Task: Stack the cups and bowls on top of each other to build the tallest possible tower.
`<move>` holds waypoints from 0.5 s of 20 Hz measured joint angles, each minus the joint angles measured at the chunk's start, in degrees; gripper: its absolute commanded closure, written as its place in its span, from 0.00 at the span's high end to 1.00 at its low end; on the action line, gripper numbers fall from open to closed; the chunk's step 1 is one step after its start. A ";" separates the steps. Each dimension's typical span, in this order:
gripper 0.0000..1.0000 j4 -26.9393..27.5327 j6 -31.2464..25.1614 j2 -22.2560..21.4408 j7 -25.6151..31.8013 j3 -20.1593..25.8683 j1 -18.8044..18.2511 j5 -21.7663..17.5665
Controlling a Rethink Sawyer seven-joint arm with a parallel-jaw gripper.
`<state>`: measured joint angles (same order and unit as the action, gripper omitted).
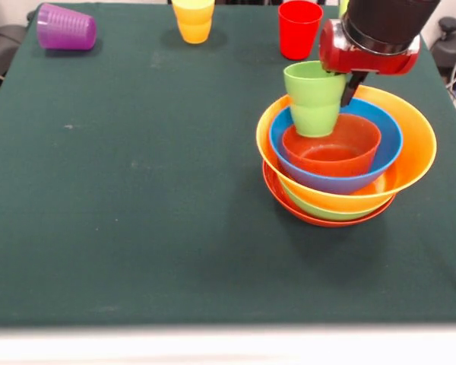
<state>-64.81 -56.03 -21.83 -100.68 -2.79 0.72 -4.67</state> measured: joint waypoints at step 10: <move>0.00 -1.65 11.74 -1.87 -2.14 -2.41 0.21 0.13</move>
<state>-66.46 -44.29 -23.70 -102.82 -5.20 0.94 -4.54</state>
